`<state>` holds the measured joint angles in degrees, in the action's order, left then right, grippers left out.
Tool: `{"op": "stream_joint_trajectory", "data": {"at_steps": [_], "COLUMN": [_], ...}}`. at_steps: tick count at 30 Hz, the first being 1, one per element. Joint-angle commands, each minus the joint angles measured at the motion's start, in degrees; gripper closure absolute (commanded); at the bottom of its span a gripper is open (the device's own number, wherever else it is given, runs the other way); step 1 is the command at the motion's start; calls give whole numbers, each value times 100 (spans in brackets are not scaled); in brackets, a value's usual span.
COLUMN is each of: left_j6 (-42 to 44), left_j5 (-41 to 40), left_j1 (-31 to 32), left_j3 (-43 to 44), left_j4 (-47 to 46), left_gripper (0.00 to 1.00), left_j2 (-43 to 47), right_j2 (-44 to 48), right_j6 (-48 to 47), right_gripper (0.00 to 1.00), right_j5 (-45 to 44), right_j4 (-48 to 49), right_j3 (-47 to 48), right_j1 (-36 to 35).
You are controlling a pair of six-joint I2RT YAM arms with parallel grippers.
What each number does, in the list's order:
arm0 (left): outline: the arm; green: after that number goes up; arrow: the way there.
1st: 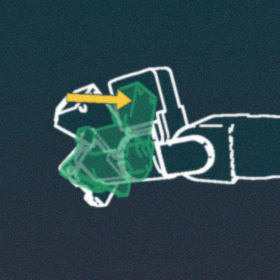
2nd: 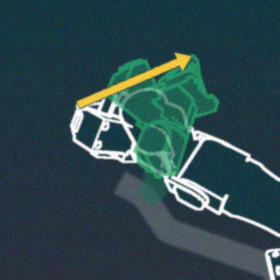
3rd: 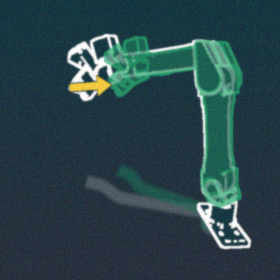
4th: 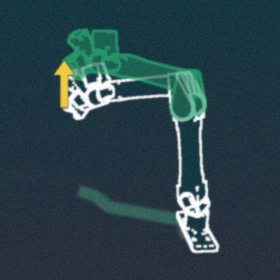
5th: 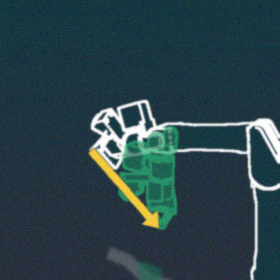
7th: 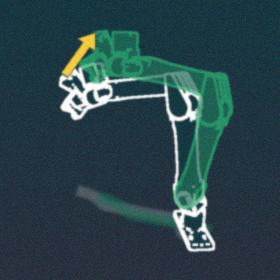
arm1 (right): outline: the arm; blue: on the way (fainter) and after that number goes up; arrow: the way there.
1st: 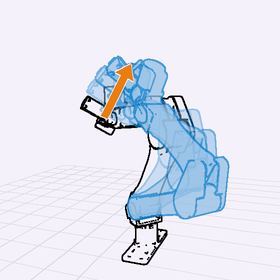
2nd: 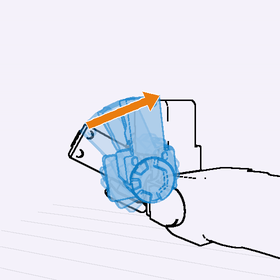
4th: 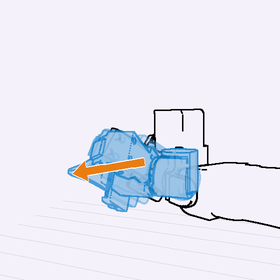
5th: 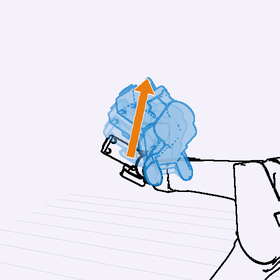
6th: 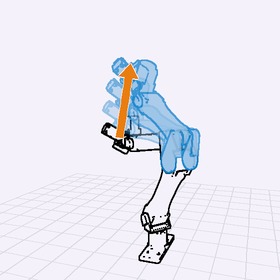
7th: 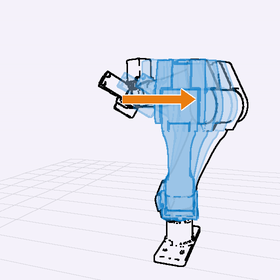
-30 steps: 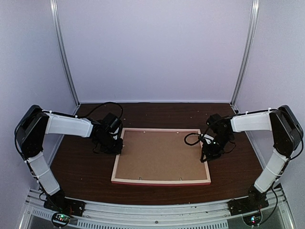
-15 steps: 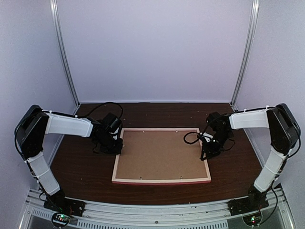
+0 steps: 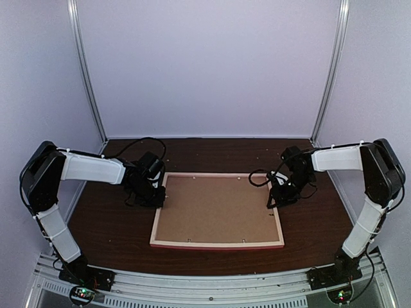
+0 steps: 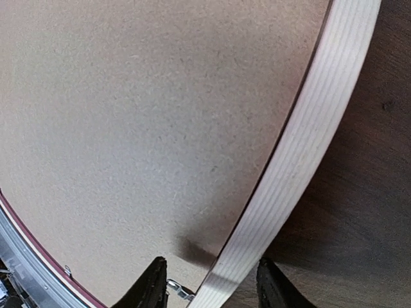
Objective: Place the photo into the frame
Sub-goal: Press the fastener onto the backboard.
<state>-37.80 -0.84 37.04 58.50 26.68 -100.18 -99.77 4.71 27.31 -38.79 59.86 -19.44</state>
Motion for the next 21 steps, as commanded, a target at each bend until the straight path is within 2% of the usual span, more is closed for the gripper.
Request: {"op": "stream_joint_trajectory", "data": {"at_steps": [1, 13, 21], "left_j6": [247, 238, 232], "left_j5": [307, 282, 236], "left_j1": [108, 106, 111], "left_j3": [55, 69, 49], "left_j4": [207, 222, 242], "left_gripper": [84, 81, 73], "left_j2": [-81, -63, -7], "right_j2": [68, 303, 265], "right_j6": [300, 483, 1009], "right_gripper": [52, 52, 60], "right_j5": [129, -16, -333], "right_j4": [213, 250, 488], "right_j3": [100, -273, -429], "right_j1": [37, 37, 37]}}
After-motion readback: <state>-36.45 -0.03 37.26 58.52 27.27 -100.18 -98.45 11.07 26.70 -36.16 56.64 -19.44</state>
